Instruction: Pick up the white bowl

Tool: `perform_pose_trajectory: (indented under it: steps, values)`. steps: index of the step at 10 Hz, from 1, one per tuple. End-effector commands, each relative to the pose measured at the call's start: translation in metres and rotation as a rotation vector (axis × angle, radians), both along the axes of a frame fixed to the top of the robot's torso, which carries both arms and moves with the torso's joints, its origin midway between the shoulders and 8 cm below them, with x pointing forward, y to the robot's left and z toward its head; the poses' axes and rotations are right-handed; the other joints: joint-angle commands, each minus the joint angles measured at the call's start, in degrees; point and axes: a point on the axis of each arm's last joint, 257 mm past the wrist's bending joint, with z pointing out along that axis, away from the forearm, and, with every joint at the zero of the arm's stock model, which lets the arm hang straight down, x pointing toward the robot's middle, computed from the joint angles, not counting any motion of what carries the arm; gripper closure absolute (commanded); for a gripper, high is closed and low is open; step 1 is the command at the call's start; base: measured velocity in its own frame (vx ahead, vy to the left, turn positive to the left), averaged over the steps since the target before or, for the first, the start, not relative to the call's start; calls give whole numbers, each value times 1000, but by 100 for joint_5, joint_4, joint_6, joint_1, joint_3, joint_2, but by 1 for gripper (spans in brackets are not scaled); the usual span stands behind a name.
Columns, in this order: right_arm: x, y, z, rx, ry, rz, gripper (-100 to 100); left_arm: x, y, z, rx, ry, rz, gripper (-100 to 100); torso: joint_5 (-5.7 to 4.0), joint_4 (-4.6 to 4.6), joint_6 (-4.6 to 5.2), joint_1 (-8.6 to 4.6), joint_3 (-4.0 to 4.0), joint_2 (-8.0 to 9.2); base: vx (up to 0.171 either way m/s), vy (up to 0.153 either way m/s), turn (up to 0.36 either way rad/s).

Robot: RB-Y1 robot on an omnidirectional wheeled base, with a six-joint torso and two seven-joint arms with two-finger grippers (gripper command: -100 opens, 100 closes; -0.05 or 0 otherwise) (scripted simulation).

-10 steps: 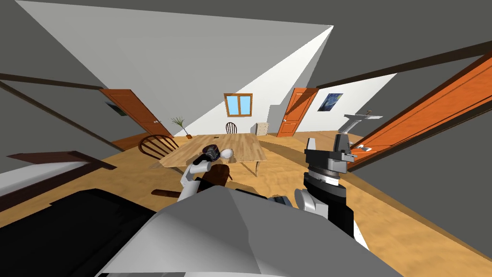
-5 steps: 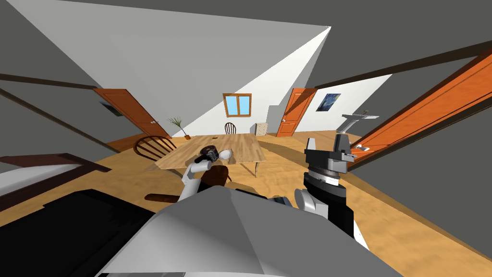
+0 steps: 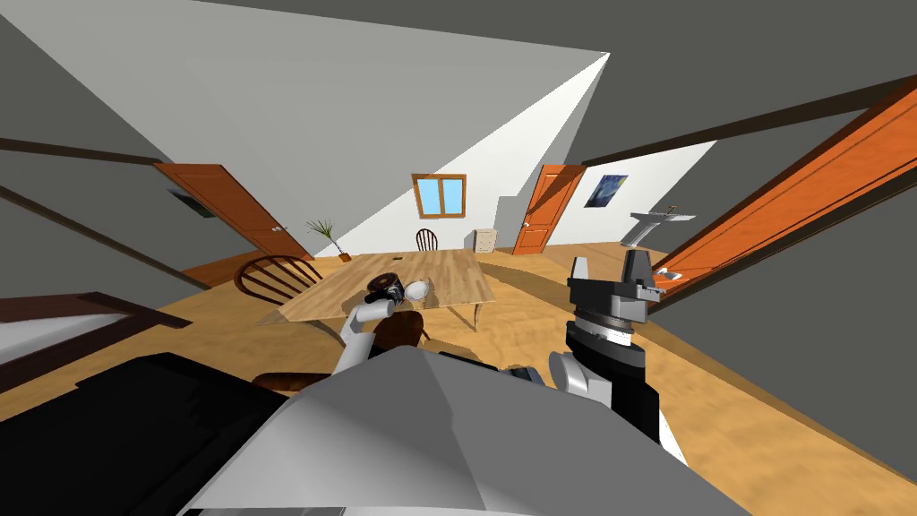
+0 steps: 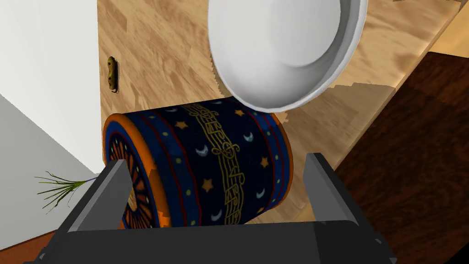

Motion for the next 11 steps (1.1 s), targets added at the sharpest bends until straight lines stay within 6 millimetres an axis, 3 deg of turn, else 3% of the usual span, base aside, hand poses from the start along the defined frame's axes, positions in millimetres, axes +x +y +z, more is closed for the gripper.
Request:
perform_pose_trajectory:
  steps: [1,2,4,5,11]
  values:
    - [0,0,0,0,0,0,0,-9,-1,-18,-19,66,5,-100,0,0,0,0,0,0,72,-4,-66]
    - [0,0,0,0,0,0,0,-10,-1,-20,-22,72,5,-100,0,-1,0,0,-4,-6,53,-7,-21]
    - [0,0,0,0,0,0,0,-23,-4,-43,-44,156,7,-100,0,-1,0,1,-3,-5,80,-2,-44]
    - [0,0,0,0,0,0,0,-23,-4,-43,-44,156,7,-100,0,-3,0,1,-9,-15,94,-6,30]
    - [0,0,0,0,0,0,0,-66,-18,-100,-93,359,-3,-100,2,-4,-2,7,-9,-16,100,3,-30]
